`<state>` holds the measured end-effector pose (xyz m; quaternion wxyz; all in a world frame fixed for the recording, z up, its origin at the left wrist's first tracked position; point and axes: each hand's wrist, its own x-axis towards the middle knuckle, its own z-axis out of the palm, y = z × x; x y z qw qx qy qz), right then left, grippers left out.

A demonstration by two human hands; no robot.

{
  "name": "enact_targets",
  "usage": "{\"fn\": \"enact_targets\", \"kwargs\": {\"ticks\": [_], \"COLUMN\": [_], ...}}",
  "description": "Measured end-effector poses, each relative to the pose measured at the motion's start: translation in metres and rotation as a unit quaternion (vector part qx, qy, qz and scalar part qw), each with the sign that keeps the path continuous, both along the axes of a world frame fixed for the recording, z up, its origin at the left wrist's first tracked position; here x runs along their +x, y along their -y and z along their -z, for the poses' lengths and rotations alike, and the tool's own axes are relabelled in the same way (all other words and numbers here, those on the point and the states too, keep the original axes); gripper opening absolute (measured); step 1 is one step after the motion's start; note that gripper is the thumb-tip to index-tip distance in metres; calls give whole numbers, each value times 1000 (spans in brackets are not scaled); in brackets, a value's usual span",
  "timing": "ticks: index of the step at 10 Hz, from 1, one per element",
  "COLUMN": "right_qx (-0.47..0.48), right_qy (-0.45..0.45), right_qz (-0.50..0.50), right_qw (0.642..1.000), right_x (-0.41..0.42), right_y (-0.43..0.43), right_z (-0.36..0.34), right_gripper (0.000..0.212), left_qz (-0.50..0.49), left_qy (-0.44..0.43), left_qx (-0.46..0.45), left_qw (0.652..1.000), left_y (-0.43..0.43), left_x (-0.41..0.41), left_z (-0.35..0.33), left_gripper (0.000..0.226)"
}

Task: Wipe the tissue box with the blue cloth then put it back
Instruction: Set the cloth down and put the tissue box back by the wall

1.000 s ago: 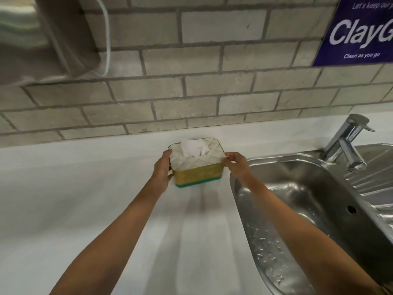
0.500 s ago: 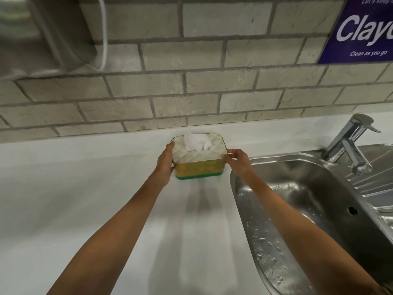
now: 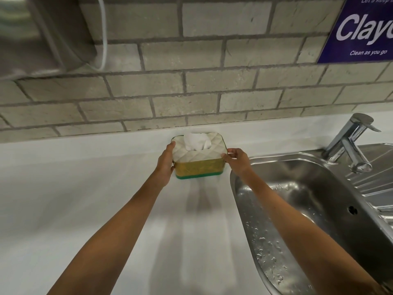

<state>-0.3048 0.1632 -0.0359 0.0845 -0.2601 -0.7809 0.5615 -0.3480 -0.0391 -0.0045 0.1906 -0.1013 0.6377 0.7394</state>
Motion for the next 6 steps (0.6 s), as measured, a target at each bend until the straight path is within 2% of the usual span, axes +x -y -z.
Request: {"fn": "enact_targets", "kwargs": {"ticks": [4,6], "right_qx": [1,3], "right_qy": [25,23], "right_qz": [-13,5], "right_qw": [1000,1000], "right_x": [5,11], "right_y": [6,2], "right_z": [-6,-15], "right_gripper": [42,60], "left_qz": [46,43], "left_qy": [-8,-17], "left_qx": [-17,-47], "left_qw": [999,998], "left_y": [0,2], "left_x": [9,11], "left_z": [-10,-16], "left_gripper": [56,69]}}
